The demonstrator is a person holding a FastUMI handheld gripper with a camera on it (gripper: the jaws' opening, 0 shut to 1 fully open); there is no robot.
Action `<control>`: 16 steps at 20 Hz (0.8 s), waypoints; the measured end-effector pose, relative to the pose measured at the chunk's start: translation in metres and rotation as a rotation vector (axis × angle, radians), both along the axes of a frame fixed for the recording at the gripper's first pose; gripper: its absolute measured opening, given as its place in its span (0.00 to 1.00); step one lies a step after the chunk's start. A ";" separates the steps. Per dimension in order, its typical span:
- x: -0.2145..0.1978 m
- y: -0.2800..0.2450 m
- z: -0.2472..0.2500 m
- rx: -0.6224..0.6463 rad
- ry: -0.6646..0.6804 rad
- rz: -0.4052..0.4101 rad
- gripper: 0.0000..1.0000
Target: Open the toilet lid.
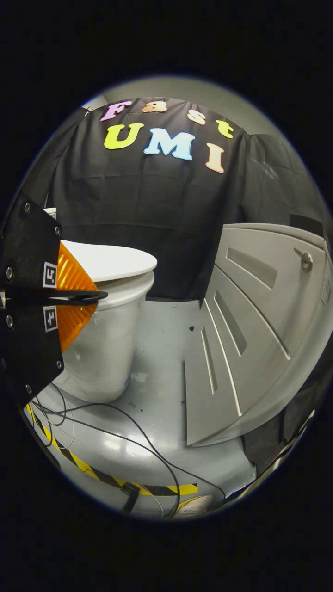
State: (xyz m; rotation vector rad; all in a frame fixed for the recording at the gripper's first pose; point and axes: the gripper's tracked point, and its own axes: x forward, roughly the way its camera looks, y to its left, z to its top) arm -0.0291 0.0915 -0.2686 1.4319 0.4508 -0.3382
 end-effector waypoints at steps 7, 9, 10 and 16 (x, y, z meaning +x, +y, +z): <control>0.013 -0.007 0.064 -0.158 -0.063 0.002 0.00; 0.014 -0.007 0.081 -0.178 -0.077 0.007 0.00; 0.015 -0.007 0.090 -0.188 -0.082 0.009 0.00; 0.018 0.002 0.123 -0.263 -0.111 0.026 0.00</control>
